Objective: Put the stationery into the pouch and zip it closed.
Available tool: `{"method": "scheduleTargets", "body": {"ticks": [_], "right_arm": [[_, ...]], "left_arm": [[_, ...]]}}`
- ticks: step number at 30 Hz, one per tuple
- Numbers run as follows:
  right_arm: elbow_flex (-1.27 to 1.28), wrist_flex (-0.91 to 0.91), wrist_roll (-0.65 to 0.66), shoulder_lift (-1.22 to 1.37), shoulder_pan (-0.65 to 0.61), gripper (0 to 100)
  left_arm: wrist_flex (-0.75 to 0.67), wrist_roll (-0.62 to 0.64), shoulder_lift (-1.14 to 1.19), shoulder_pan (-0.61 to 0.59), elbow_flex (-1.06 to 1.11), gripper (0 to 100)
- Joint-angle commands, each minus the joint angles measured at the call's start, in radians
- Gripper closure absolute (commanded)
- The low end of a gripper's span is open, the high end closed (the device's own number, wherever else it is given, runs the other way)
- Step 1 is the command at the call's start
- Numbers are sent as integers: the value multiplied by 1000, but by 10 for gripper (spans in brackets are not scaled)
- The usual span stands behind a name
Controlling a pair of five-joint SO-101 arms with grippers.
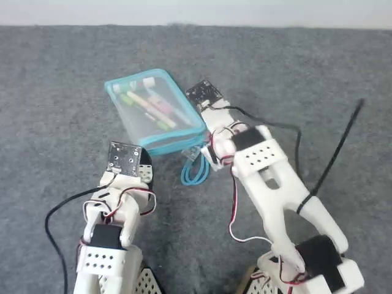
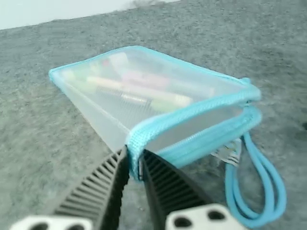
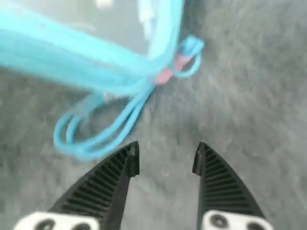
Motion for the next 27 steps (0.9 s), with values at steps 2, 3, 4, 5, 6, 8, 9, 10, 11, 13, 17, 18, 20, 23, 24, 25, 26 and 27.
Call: {"method": "scheduleTargets", "body": {"ticks": [2,3,4,5,6,8,9,10,11,13,17,18,20,23,24,25,26,27], "right_arm": [[-2,-177,-74,90,-30,818],[-8,-203,-94,125,-35,818],[-20,-228,-115,159,-41,818],[-35,-254,-137,193,-47,818],[-52,-275,-157,225,-50,818],[-86,-309,-183,277,-53,818],[-103,-323,-190,303,-53,818],[-120,-335,-196,326,-53,818],[-135,-348,-206,346,-48,818],[-155,-390,-229,384,-45,818],[-161,-495,-253,432,-47,821],[-161,-506,-252,438,-47,821],[-161,-512,-249,444,-45,822],[-160,-489,-249,441,-31,864],[-164,-466,-252,440,-21,909],[-164,-443,-250,429,-8,967],[-161,-410,-249,410,4,998],[-160,-358,-247,380,19,980]], "left_arm": [[5,3,-14,-15,-73,989],[5,3,-14,-15,-73,989],[5,3,-14,-15,-73,989],[5,3,-14,-15,-73,989],[5,3,-14,-15,-73,989],[5,3,-14,-15,-73,989],[5,3,-14,-17,-73,989],[5,3,-14,-17,-73,989],[5,3,-14,-18,-73,989],[5,3,-14,-18,-73,989],[5,3,-14,-15,-71,989],[5,2,-14,-15,-71,989],[5,2,-14,-15,-70,989],[5,2,-14,-15,-70,989],[5,2,-14,-15,-70,989],[5,0,-14,-15,-68,989],[5,0,-14,-15,-68,989],[5,0,-14,-15,-68,989]]}}
